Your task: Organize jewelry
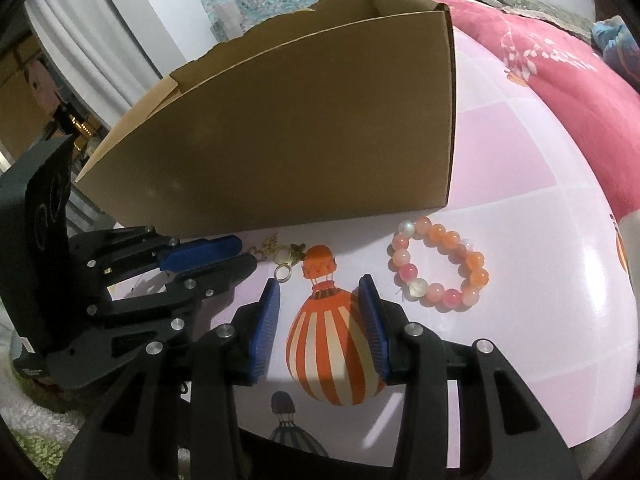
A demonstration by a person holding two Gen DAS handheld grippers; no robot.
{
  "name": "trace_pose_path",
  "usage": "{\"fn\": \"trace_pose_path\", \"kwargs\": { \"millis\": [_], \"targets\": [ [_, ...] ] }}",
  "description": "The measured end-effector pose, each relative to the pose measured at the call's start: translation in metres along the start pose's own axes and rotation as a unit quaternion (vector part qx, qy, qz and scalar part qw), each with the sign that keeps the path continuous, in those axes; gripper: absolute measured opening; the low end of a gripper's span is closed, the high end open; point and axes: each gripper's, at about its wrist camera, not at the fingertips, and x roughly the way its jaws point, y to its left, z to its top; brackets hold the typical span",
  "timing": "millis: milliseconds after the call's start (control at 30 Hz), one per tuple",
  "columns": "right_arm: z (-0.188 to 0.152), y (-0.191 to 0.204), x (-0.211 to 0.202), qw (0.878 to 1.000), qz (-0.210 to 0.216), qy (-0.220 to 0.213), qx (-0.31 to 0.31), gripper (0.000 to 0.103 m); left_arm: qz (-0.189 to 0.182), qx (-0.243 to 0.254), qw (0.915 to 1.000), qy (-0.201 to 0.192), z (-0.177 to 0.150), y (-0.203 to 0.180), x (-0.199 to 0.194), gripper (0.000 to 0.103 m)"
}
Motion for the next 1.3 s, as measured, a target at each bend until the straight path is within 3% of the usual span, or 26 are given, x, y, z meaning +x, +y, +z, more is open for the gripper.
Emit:
{"fn": "trace_pose_path", "kwargs": {
  "millis": [367,500,900,1300],
  "targets": [
    [-0.007,0.002,-0.015,1.000,-0.007,-0.012,0.001,0.040,-0.001,0.020,0.9998,-0.006,0.000,-0.003,0.000,0.012],
    [-0.009,0.006,-0.021,1.000,-0.013,-0.016,-0.001,0.040,-0.008,0.006,0.9999,-0.011,-0.006,0.002,-0.004,0.012],
    [-0.005,0.026,-0.012,0.999,-0.009,-0.007,-0.038,0.040,0.020,-0.048,0.9987,-0.001,-0.037,0.017,-0.026,0.012],
    [0.000,0.045,0.017,0.996,-0.047,0.009,-0.069,0.024,0.020,-0.056,0.9982,-0.001,-0.041,0.021,-0.029,0.012]
  ]
}}
